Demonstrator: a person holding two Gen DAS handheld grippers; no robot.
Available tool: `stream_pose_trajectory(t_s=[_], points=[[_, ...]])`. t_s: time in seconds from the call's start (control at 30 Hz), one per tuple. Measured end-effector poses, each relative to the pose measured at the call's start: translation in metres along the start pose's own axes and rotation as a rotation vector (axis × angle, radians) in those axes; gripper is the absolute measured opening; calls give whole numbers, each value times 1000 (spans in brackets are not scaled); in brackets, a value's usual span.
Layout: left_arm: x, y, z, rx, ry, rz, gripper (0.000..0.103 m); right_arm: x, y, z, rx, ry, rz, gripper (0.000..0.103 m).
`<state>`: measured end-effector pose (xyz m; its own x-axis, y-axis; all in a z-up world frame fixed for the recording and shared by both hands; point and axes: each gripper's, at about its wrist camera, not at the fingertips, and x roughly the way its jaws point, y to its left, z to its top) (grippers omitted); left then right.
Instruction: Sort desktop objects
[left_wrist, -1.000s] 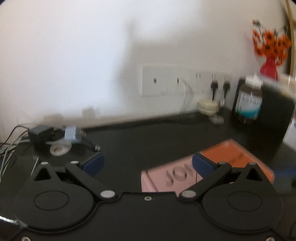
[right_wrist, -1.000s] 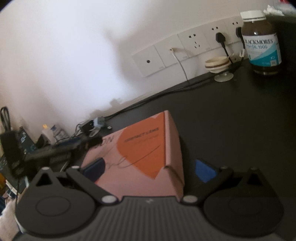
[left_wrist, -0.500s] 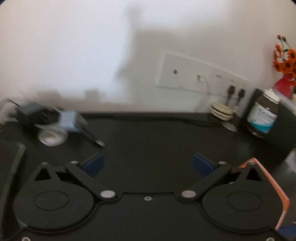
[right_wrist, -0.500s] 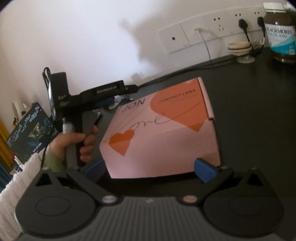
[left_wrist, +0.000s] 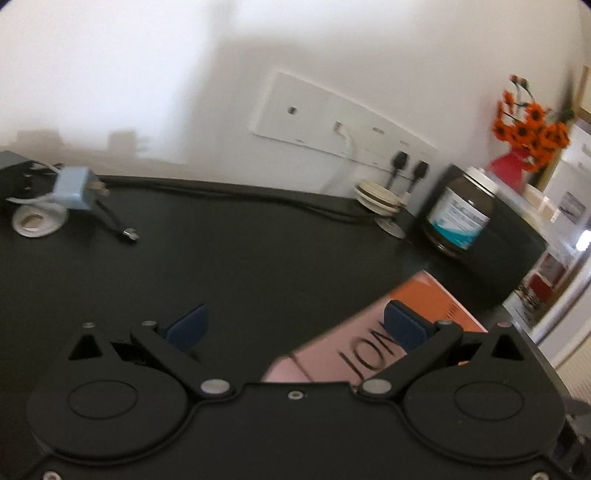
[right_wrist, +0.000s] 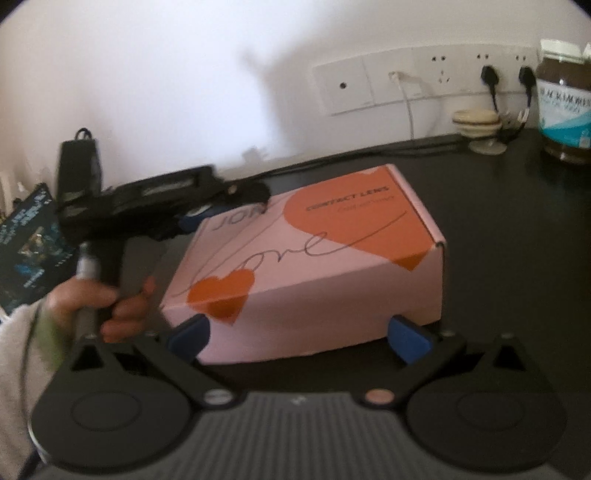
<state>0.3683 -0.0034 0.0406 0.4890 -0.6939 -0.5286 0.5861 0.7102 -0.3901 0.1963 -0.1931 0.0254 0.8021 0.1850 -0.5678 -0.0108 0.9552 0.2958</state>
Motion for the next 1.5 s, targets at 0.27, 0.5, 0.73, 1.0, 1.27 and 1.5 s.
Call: stream_pose_trajectory(t_s=[0.27,0.5,0.73,1.0,1.27,1.5], points=[[-12,-8,8,9,-19,-18,103,0,-7,5,6,-6,-6,102],[-12,9,15,-83,-61,60,103,-9,-9,1,-2,0,0,102],[15,4,6,-114,70,-57,103,-11,0,0,-18,-13,31,102],[11,-7,-6,-100,85,-85,103,-5,0,1,-11,-6,30,102],[-6,-11,-19,-104,57,-65,103,-10,2,4,-90,5,49,102],[-26,-23,-37,-106,42,-46,103,-21,-14,-2,-64,12,52,102]])
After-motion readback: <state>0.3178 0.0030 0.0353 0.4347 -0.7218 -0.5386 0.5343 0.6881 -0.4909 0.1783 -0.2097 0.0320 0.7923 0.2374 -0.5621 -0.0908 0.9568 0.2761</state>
